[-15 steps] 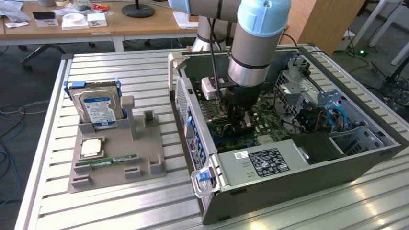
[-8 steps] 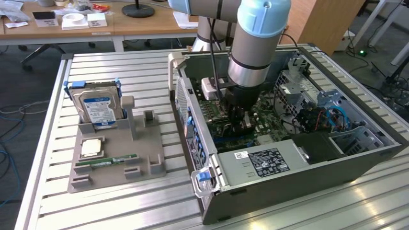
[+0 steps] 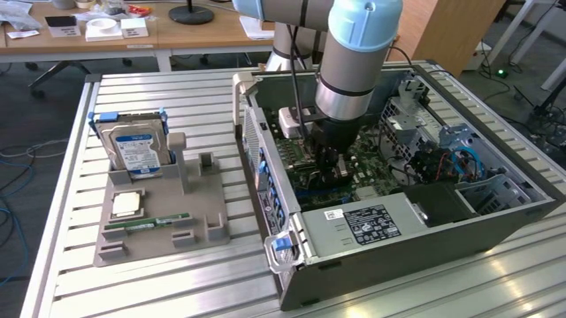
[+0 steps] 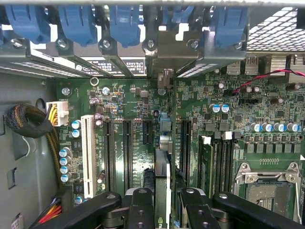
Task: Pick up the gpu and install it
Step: 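Insert the gpu into the slot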
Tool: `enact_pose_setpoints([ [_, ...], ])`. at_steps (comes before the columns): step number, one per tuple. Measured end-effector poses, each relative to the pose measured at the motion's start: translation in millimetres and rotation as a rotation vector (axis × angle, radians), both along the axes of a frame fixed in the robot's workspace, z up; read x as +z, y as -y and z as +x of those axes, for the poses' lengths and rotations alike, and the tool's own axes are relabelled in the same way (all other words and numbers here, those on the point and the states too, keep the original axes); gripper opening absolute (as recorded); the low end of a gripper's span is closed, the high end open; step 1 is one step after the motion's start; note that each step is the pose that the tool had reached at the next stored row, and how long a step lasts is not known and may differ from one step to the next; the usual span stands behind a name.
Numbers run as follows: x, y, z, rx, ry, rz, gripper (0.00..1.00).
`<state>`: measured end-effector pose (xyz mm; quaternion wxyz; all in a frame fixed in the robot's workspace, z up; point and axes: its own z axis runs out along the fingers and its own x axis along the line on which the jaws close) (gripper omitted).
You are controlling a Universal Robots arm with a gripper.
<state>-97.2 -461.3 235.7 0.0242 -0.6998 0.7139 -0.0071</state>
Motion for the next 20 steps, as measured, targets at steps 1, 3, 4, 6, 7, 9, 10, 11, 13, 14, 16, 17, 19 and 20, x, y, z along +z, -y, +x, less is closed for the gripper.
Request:
enact_pose_setpoints([
  [1, 0.0, 0.0, 0.0, 0.0, 0.0, 0.0, 0.26],
  [3, 0.0, 0.0, 0.0, 0.0, -0.0001, 0.0, 0.26],
  [4, 0.0, 0.0, 0.0, 0.0, 0.0, 0.0, 0.26],
  [6, 0.0, 0.0, 0.0, 0.0, 0.0, 0.0001, 0.26],
  [7, 0.0, 0.0, 0.0, 0.0, 0.0, 0.0, 0.26],
  [9, -0.2, 0.0, 0.0, 0.0, 0.0, -0.0001, 0.26],
  [10, -0.2, 0.0, 0.0, 0.0, 0.0, 0.0, 0.26],
  [11, -0.3, 0.0, 0.0, 0.0, 0.0, 0.0, 0.26],
  [13, -0.2, 0.0, 0.0, 0.0, 0.0, 0.0, 0.26],
  [14, -0.2, 0.0, 0.0, 0.0, 0.0, 0.0, 0.26],
  [16, -0.2, 0.0, 0.0, 0.0, 0.0, -0.0001, 0.26],
  [17, -0.2, 0.0, 0.0, 0.0, 0.0, 0.0, 0.26],
  [19, -0.3, 0.0, -0.1, 0.0, 0.0, 0.0, 0.26],
  [20, -0.2, 0.0, -0.1, 0.0, 0.0, 0.0, 0.26],
])
